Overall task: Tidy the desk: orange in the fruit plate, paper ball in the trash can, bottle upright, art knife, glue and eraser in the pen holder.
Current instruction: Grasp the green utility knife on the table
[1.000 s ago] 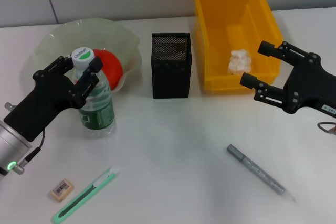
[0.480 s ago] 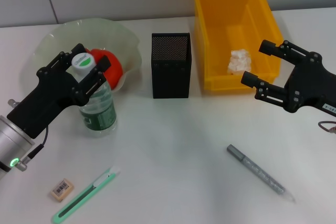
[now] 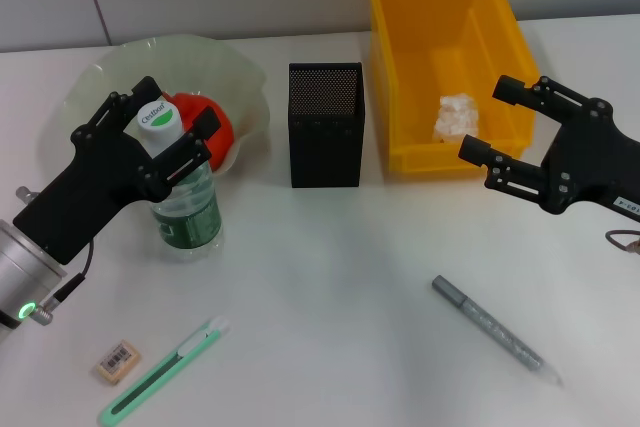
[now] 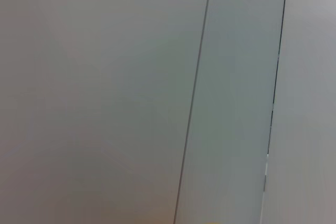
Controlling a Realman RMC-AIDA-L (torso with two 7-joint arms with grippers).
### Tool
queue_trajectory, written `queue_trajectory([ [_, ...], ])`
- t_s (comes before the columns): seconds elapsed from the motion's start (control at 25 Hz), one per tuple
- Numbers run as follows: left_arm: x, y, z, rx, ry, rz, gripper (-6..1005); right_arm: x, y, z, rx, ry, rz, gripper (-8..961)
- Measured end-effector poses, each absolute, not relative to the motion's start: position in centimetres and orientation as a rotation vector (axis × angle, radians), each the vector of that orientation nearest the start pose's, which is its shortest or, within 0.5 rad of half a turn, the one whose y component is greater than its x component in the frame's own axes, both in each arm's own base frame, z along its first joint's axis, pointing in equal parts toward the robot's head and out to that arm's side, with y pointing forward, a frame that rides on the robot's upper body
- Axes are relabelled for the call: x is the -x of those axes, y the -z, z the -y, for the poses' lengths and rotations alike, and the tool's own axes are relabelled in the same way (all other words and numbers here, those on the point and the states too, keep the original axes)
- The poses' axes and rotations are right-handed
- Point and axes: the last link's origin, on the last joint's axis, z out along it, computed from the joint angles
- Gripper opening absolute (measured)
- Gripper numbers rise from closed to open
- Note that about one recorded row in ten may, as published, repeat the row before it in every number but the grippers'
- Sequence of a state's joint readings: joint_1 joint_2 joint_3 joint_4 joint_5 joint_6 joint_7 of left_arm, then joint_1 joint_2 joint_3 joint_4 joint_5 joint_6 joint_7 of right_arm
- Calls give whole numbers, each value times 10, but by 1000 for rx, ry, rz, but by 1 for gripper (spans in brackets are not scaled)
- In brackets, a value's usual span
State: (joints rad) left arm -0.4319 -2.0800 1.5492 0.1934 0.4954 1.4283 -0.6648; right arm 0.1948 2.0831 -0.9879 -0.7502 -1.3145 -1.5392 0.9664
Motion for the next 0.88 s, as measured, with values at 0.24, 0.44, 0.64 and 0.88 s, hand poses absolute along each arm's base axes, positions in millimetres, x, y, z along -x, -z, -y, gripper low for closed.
queue_trajectory([
  [0.24,257,35,-309,2112,1190,432,866,-279,-31,-281,2302,-988,-235,768],
  [0.44,253,28,-309,2097,1226,393,865,-280,-31,-280,2300,-987,-240,768],
  [0.64,248,23,-309,2086,1264,355,864,-281,-31,-279,2299,-985,-248,768],
  [0.88,242,18,-310,2092,1293,307,863,-282,-30,-279,2298,-983,-251,768],
])
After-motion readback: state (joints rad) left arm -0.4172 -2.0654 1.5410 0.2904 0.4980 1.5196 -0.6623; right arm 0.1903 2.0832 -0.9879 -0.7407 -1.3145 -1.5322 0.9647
